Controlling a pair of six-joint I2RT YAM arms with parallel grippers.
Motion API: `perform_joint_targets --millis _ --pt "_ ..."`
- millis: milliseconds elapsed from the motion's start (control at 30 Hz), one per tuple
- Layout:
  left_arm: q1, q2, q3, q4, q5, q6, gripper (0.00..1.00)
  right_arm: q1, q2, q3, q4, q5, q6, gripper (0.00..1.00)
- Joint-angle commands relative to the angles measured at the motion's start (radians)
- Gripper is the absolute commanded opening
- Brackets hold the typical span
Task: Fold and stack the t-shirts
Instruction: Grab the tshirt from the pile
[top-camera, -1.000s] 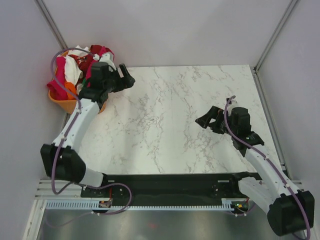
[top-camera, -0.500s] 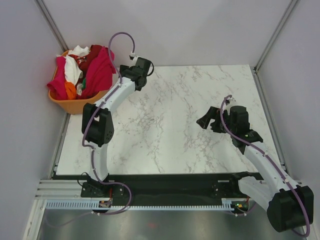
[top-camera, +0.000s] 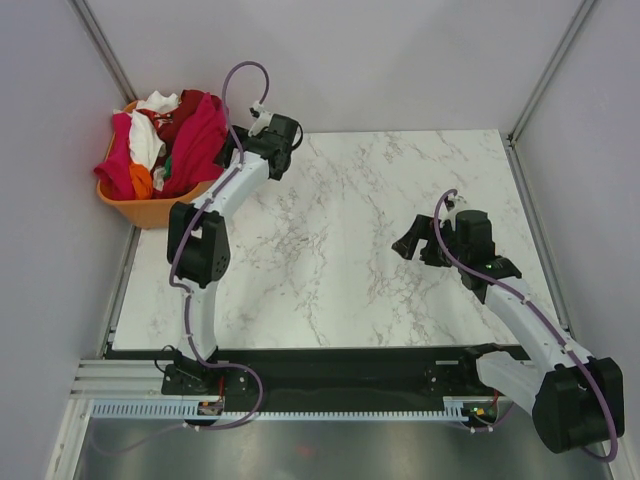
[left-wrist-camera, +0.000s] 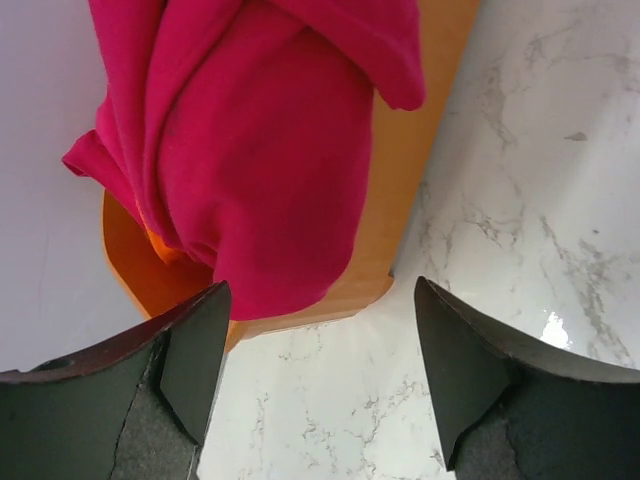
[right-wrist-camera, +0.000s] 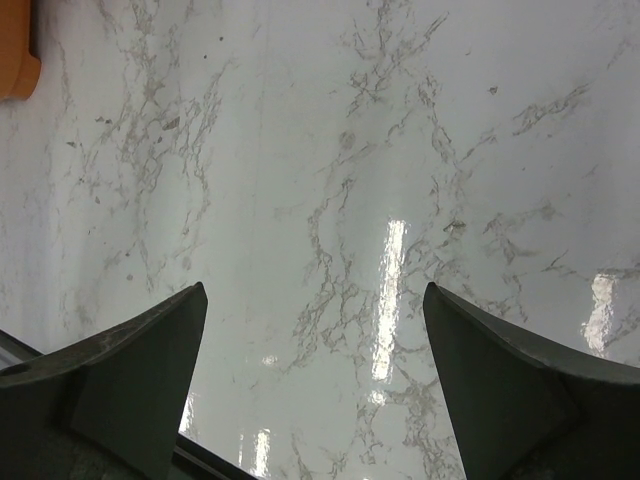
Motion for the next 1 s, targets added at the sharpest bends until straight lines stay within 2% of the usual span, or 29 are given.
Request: perform_joint_targets --millis 0,167,367,400,467,500,533,567,700,833,967 --pt "0.027 -0.002 0.033 0.001 -0.072 0.02 0.82 0.003 0.0 0.027 0.005 -0.007 -0.019 0.98" --pt "0.055 0.013 0.008 0.001 -0.06 0.003 0.82 0.003 0.044 0.029 0.011 -0.021 -0.018 0.98" --pt "0.089 0.048 0.014 0.002 -0.023 0.002 0.7 0.001 0.06 0.024 0.014 -0.022 -0.018 0.98" --pt "0.09 0.051 0.016 0.002 -0.022 0.002 0.62 0.001 0.061 0.023 0.016 -0.022 -0.019 0.98" --pt "0.09 0.059 0.016 0.001 -0.022 0.005 0.57 0.003 0.064 0.024 0.016 -0.018 -0.019 0.98" --pt "0.09 0.057 0.013 0.001 -0.022 0.003 0.46 0.001 0.067 0.024 0.016 -0.018 -0.019 0.98" --pt "0.089 0.045 0.008 0.001 -0.023 0.003 0.42 0.001 0.069 0.024 0.017 -0.019 -0.019 0.98" --pt "0.089 0.036 0.004 0.001 -0.025 0.003 0.27 0.003 0.07 0.023 0.016 -0.018 -0.019 0.98" --pt "0.092 -0.022 0.019 0.001 -0.032 0.019 0.02 0.003 0.072 0.02 0.016 -0.016 -0.021 0.98" --pt "0.102 -0.084 0.118 -0.001 -0.061 0.091 0.02 0.003 0.073 0.02 0.016 -0.021 -0.018 0.98" --pt "0.147 -0.116 0.378 -0.006 -0.034 0.163 0.02 0.001 0.08 0.021 0.016 -0.038 -0.018 0.98"
